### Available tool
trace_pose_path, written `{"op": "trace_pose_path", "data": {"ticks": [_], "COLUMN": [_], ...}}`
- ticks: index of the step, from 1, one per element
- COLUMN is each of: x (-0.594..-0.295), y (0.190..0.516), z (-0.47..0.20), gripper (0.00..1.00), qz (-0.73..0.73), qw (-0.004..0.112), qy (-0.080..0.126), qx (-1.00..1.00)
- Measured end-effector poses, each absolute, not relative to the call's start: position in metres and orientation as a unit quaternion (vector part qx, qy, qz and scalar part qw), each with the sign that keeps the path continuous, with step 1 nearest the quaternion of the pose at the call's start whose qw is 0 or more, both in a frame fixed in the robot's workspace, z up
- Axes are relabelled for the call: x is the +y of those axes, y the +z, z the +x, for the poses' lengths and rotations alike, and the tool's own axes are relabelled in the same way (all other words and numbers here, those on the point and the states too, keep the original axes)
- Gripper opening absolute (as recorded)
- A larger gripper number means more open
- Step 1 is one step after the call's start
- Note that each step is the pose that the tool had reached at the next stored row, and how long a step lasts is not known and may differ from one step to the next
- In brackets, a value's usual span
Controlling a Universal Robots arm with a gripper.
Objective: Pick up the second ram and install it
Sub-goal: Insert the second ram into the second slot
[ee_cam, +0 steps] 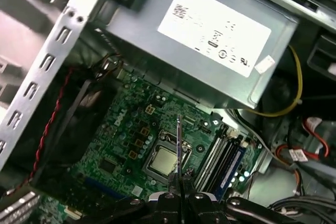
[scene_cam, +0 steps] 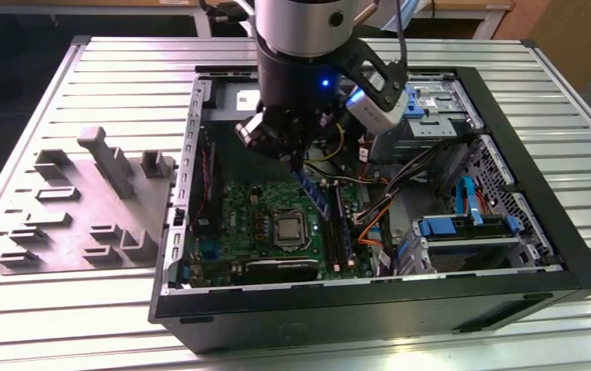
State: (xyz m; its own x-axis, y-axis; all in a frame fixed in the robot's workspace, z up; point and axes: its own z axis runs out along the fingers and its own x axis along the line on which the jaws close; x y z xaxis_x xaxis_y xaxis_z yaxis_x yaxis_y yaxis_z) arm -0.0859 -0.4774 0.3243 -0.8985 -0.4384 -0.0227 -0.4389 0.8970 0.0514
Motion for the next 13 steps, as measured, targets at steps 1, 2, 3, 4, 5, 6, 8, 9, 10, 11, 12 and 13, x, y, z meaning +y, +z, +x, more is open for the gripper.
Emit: {"op": "trace_pose_path", "data": {"ticks": [1, 2, 3, 4, 5, 6, 8, 9, 10, 11, 12, 13], "x": [-0.4774, -0.4774, -0.4774, -0.4774, -0.4774, -0.4774, -0.4774, -0.4774, -0.4774, -0.4774, -0.4774, -0.4774], "y": [0.3240, 0.3238, 0.3235, 0.3232, 0.3229, 0.3227, 0.3221, 0.3218, 0.3216, 0.3213, 0.3210, 0.3207], "z": [-0.0859, -0.0860, -0.0859, -0.0860, -0.0860, -0.0859, -0.0860, -0.0859, -0.0860, -0.0859, -0.0859, -0.0860], "gripper": [0.13, 0.13, 0.13, 0.13, 0.13, 0.13, 0.13, 0.13, 0.13, 0.13, 0.13, 0.13], "qz": [-0.216, -0.208, -0.198, -0.189, -0.181, -0.172, -0.154, -0.145, -0.136, -0.127, -0.118, -0.109], "qw": [0.005, 0.006, 0.006, 0.006, 0.006, 0.007, 0.007, 0.007, 0.008, 0.008, 0.008, 0.008], "qy": [0.028, 0.028, 0.027, 0.027, 0.027, 0.027, 0.027, 0.027, 0.027, 0.027, 0.027, 0.027], "qx": [0.976, 0.978, 0.980, 0.981, 0.983, 0.985, 0.988, 0.989, 0.990, 0.992, 0.993, 0.994]}}
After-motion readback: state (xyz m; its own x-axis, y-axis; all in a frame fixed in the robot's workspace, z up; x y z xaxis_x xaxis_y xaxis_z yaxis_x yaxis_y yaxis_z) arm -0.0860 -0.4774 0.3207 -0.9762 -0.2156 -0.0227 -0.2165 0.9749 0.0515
